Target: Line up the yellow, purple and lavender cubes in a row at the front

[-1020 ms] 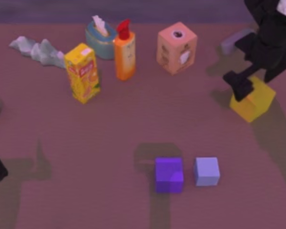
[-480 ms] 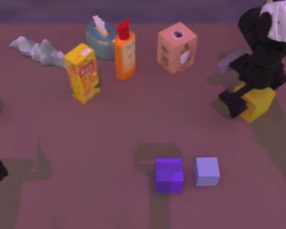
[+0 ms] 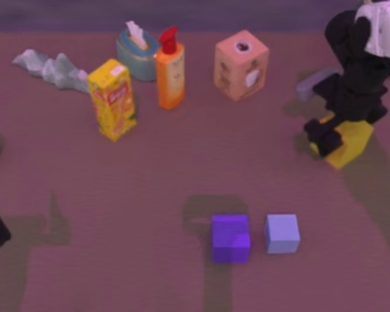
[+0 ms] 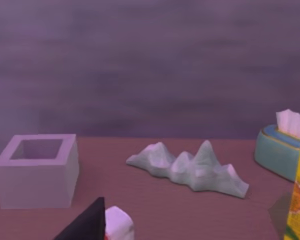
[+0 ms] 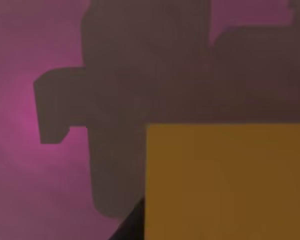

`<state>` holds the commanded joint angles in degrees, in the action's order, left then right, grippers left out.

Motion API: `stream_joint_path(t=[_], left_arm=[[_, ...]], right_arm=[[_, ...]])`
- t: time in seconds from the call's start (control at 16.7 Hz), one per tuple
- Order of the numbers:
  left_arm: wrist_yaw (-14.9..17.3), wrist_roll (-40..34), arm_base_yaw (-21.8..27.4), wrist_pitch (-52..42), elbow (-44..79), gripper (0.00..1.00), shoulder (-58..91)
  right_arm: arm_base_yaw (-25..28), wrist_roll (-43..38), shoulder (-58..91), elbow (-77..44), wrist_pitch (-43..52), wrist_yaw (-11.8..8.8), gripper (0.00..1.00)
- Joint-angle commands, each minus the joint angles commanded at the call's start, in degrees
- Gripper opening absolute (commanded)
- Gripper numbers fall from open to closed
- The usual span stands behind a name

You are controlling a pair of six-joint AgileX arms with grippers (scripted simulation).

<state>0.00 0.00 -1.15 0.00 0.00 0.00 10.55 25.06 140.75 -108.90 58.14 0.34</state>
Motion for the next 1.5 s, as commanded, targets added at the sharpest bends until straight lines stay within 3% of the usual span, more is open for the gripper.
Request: stream_joint_path(t=[0.36, 0.42, 0.96, 1.5], left_arm=[[0.0, 0.0, 0.0, 0.0, 0.0, 1.00, 0.0], [0.0, 0.0, 0.0, 0.0, 0.0, 1.00, 0.0], [0.0, 0.0, 0.0, 0.0, 0.0, 1.00, 0.0], [0.0, 0.0, 0.0, 0.0, 0.0, 1.00, 0.0]], right_arm=[[0.0, 0.0, 0.0, 0.0, 0.0, 0.0, 0.02], [0.0, 0.0, 0.0, 0.0, 0.0, 0.0, 0.00], [0.1, -0.1, -0.6, -0.2, 0.4, -0.2, 0.00], [0.6, -0.1, -4.1, -9.6, 13.4, -0.2, 0.00]])
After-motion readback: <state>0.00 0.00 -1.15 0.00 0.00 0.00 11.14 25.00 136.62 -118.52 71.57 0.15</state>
